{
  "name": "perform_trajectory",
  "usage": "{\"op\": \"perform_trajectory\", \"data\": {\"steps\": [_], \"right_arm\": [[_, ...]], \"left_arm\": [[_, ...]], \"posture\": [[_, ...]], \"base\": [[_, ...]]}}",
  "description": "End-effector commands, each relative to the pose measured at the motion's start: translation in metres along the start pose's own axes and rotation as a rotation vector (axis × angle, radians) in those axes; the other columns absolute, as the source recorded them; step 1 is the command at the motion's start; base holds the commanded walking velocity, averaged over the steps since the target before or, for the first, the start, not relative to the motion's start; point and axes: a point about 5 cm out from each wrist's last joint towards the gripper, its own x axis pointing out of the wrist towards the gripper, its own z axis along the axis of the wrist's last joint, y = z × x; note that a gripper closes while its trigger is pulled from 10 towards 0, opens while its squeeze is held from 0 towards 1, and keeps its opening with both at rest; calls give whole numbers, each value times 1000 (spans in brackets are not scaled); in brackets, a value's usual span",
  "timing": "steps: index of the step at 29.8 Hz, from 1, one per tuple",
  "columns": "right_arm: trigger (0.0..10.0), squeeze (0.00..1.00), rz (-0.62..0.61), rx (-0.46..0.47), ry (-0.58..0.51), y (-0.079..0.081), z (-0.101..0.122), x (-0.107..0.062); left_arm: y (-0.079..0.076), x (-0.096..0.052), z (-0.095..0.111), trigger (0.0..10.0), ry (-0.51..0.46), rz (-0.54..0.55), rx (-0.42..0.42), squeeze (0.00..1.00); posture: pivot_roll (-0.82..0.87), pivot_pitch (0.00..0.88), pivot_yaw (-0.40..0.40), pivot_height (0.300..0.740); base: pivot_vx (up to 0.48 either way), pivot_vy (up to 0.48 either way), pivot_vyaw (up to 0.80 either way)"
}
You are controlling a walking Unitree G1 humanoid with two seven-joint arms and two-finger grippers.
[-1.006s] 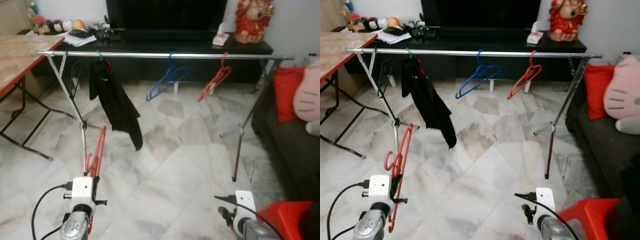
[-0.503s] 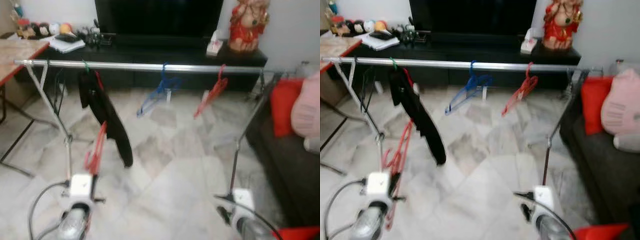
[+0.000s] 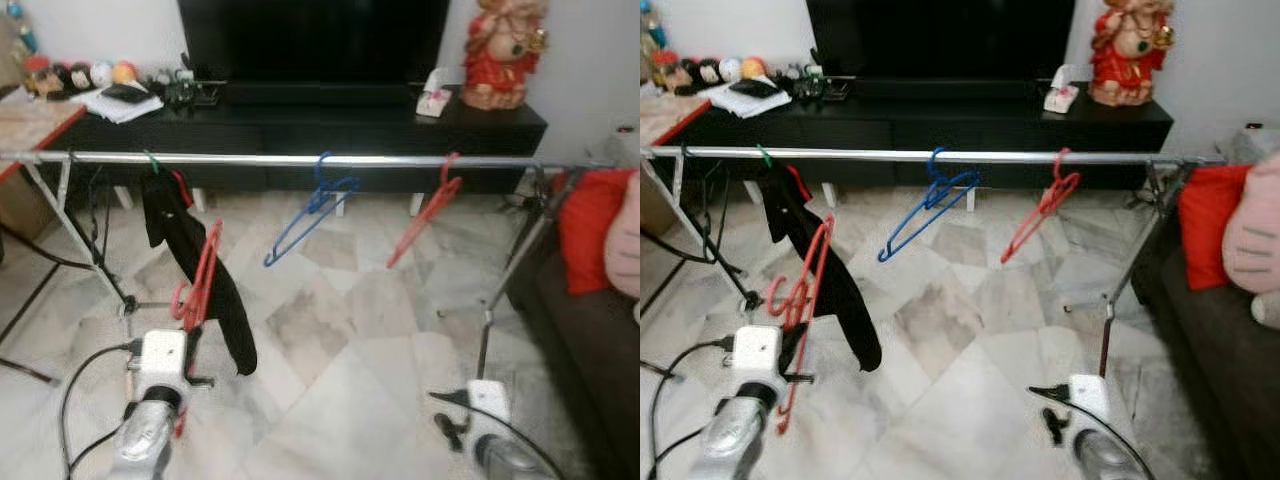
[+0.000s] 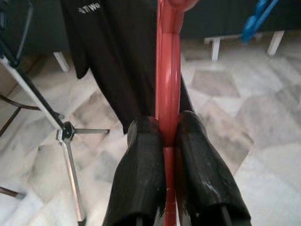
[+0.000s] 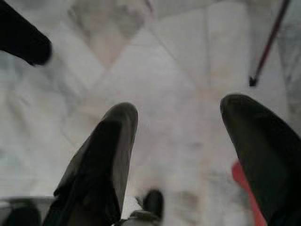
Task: Hang hanger
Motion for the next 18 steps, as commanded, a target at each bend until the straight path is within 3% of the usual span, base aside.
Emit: {"op": "perform_trajectory", "data": {"steps": [1,15,18], "right_arm": [[10000,0,-26,-5,14,-10,-5,-3],[10000,0,-24,-9,18,-10,-6,-3],[10000,0,-21,-9,19,-10,-6,-3]], "left_arm": [[-6,5,15,10000,-53,-24,-14,0],[-9,11,33,10000,-50,-64,-23,0],[-11,12,38,10000,-36,-81,-38,0]], "posture": [[-61,0,4,740],[-65,0,11,740],[-63,0,11,740]], "base": [[356,0,0],[348,0,0],[0,0,0]]}}
